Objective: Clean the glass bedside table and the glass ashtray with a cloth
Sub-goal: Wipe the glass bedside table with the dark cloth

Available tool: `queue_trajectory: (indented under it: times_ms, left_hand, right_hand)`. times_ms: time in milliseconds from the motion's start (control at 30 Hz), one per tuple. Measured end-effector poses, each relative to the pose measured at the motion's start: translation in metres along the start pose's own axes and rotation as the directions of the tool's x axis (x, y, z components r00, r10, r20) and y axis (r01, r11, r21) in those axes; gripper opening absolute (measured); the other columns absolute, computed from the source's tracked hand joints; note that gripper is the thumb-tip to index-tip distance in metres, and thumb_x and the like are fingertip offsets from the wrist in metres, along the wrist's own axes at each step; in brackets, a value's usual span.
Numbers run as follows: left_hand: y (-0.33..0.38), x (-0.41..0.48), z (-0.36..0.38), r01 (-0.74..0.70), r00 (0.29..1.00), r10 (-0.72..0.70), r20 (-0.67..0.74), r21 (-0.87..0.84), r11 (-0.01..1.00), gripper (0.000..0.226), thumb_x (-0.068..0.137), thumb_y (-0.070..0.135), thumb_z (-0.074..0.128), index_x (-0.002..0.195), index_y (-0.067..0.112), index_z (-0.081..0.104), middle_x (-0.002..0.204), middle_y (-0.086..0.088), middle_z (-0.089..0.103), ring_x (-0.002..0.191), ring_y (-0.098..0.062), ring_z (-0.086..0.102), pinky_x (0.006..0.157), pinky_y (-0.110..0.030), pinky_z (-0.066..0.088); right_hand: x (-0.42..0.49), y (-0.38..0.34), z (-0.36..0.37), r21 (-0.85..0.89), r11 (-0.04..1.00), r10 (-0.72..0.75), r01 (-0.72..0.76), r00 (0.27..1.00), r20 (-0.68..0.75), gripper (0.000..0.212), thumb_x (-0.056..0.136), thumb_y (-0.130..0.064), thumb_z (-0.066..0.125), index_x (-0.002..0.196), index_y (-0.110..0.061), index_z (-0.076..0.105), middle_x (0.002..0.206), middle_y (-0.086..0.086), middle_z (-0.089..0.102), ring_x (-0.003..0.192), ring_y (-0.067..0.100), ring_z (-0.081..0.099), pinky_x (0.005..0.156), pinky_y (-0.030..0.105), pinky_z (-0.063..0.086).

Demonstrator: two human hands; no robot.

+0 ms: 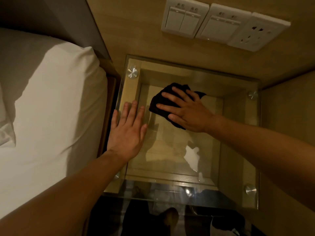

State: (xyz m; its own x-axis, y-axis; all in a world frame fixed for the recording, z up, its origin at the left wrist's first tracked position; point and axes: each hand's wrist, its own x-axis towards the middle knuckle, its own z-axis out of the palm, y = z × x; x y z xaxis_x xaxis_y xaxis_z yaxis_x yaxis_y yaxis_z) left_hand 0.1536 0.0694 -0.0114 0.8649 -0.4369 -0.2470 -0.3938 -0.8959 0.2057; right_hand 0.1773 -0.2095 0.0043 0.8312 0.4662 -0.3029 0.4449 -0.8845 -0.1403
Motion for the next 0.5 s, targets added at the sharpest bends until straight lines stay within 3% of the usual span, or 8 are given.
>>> queue_trajectory:
  times_ms: [500]
  left_hand:
    - [0.001,-0.001,0.001,-0.002,0.999,0.002,-0.041,-0.02,1.0,0.062,0.11,0.049,0.018,0.165,0.023,0.008,0.175,-0.006,0.002,0.161,-0.025,-0.005,0.129,-0.055,0.002]
  right_hand:
    - [-0.073,-0.055,0.03,-0.023,0.999,0.037,-0.037,0.999,0.0,0.051,0.106,-0.054,0.02,0.156,-0.051,0.013,0.17,-0.01,0.009,0.157,0.029,0.0,0.117,0.064,0.013]
